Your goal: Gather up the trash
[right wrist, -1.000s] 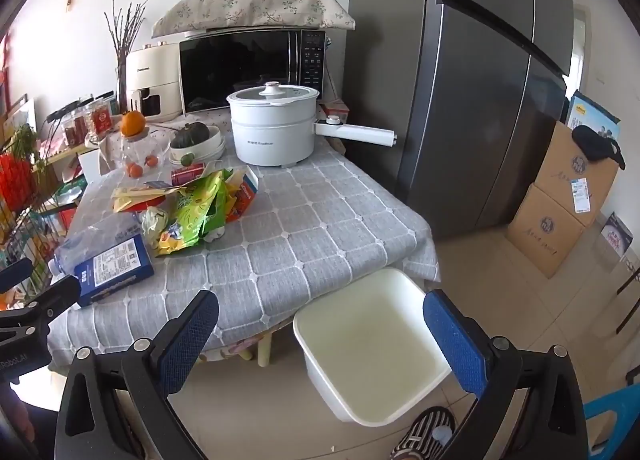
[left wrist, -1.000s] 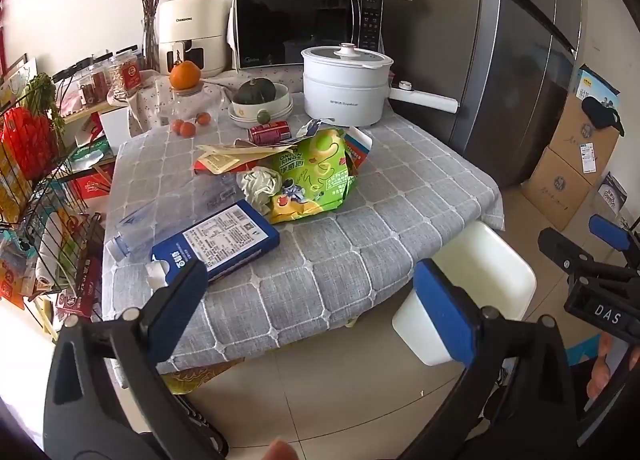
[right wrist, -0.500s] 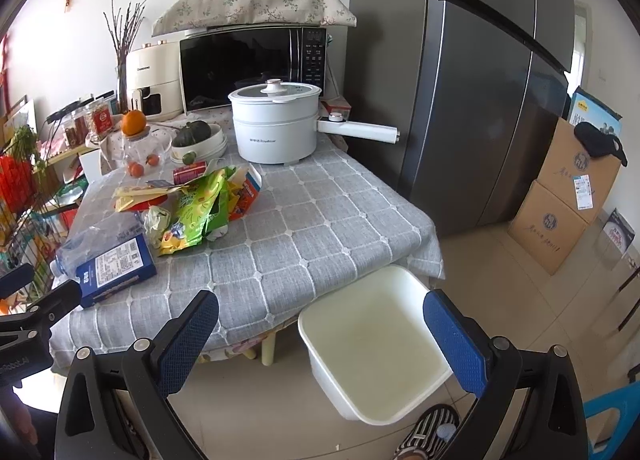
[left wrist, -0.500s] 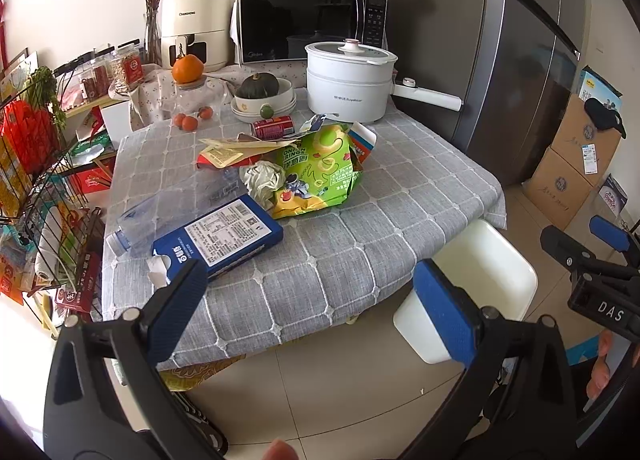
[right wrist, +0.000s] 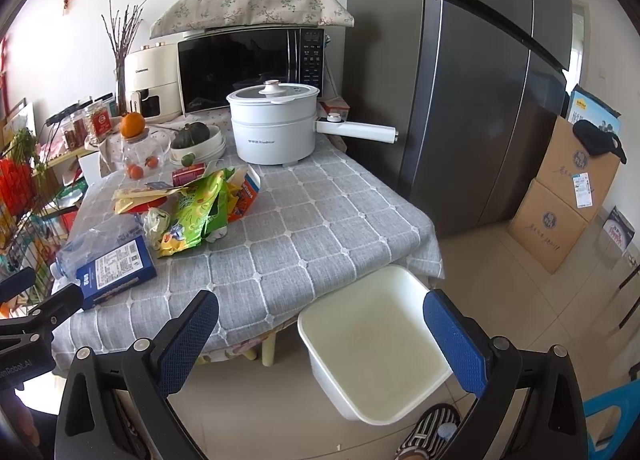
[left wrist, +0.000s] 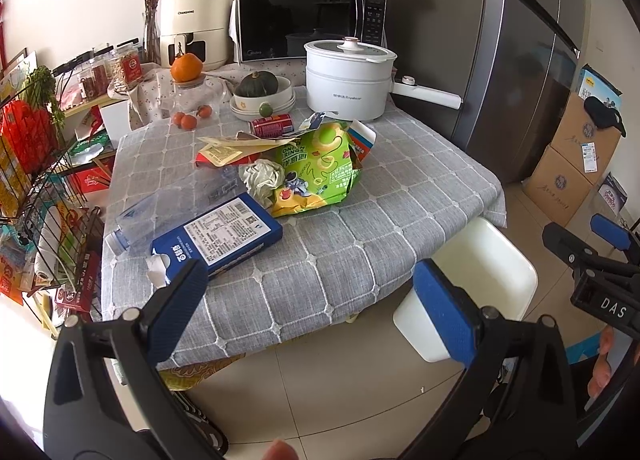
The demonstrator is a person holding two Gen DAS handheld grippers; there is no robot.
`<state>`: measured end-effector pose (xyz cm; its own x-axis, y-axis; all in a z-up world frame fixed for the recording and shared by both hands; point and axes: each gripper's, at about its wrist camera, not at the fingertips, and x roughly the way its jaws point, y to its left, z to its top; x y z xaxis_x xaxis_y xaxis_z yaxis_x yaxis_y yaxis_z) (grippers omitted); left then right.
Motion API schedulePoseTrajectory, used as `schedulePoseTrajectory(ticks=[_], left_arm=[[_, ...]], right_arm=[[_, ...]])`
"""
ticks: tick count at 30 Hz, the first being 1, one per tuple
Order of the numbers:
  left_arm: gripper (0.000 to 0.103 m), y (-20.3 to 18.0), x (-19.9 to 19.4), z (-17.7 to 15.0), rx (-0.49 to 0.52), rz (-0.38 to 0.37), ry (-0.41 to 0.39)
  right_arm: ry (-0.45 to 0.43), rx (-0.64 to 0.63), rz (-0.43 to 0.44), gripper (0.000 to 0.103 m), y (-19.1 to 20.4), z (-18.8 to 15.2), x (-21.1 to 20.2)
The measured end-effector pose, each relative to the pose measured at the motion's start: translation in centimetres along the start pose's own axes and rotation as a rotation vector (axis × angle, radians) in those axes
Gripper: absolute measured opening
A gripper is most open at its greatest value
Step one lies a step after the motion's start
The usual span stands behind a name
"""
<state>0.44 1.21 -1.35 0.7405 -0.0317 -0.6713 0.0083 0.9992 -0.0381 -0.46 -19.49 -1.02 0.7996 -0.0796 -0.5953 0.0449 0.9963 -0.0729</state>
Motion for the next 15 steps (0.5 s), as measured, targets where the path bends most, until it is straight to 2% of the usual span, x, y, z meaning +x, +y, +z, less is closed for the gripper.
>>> schedulePoseTrajectory(ticks=[15], left_arm=[[0.102, 0.19, -0.04, -0.20, 0.003, 0.006, -0.001]], right_arm=[[0.001, 0.008, -0.003, 0.103, -0.27, -0.09, 0.00]])
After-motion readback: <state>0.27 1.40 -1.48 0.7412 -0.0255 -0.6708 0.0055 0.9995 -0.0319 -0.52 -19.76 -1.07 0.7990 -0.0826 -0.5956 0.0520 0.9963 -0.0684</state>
